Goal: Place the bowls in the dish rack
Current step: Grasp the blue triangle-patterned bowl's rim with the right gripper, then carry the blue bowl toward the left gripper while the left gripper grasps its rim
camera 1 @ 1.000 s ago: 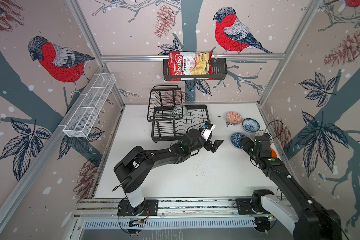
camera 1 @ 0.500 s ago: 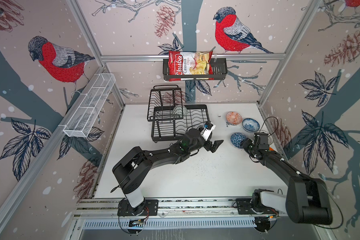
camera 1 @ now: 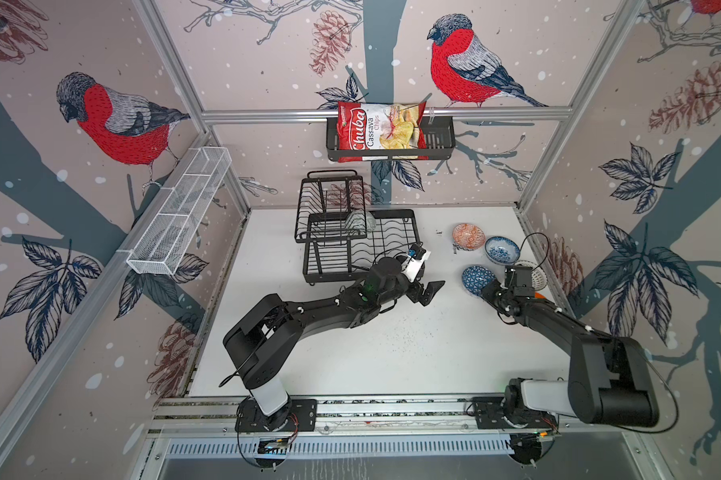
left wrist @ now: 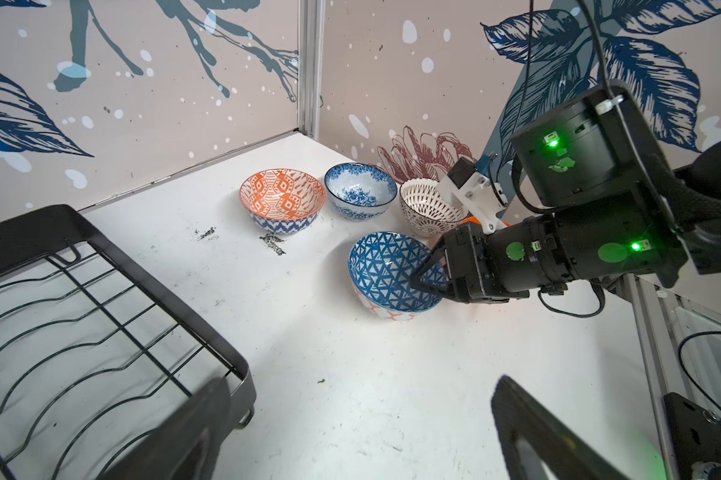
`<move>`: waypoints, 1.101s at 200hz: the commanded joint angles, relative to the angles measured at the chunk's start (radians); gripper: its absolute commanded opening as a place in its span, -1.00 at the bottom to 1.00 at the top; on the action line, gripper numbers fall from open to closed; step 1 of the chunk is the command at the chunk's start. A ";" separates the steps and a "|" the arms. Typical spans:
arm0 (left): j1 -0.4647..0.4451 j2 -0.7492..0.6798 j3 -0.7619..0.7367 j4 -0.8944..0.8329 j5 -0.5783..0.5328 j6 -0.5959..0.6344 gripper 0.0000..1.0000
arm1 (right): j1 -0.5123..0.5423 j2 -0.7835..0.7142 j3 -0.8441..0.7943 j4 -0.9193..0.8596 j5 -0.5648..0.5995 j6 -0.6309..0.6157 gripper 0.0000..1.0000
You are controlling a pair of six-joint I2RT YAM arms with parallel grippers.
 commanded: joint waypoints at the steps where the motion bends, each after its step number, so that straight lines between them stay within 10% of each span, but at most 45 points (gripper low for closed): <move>1: 0.005 -0.020 -0.020 -0.016 -0.009 0.019 0.96 | 0.008 0.013 0.003 0.027 0.005 -0.029 -0.39; 79: 0.042 -0.068 -0.100 0.011 -0.019 -0.009 0.96 | 0.184 -0.054 0.017 -0.030 0.094 -0.061 -0.83; 220: 0.067 -0.043 -0.164 0.087 0.009 -0.074 0.96 | 0.535 -0.023 0.066 -0.130 0.192 -0.060 -0.76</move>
